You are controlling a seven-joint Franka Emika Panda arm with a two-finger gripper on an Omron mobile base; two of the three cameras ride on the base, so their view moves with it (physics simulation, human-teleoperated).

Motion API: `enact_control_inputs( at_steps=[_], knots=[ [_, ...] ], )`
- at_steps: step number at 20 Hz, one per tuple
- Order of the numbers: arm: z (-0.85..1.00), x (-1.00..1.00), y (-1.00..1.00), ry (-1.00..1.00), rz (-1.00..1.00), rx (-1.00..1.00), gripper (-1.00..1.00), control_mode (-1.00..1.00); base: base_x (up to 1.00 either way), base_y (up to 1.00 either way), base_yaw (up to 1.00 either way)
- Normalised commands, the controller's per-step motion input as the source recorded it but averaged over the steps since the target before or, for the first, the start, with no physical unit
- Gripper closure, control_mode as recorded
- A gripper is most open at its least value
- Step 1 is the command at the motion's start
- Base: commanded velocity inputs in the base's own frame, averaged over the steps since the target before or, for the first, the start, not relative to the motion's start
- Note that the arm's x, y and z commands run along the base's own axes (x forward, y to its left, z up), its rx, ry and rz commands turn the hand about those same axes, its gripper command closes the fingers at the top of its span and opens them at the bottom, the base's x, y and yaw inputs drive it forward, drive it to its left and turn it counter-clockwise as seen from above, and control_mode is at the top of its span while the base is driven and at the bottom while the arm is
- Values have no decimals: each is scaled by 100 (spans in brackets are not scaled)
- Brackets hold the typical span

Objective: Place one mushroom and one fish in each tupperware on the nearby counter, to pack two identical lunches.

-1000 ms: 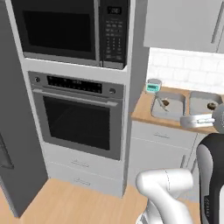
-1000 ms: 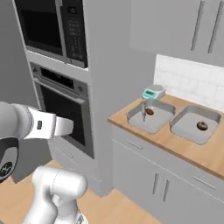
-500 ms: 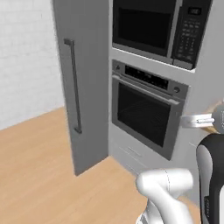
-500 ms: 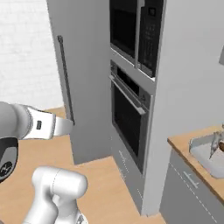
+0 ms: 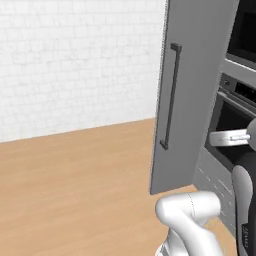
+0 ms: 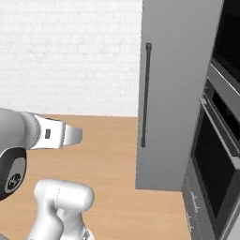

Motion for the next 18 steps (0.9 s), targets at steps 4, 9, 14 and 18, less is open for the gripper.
enact_control_inputs(
  at_steps=[4,9,14,18],
  knots=[
    [0,0,0,0,0,0,-100,100,78,95,26],
    [0,0,0,0,0,0,-100,100,99,100,5],
    [0,0,0,0,0,0,-100,100,100,99,-5],
    [0,0,0,0,0,0,-100,100,100,71,-1]
  ],
)
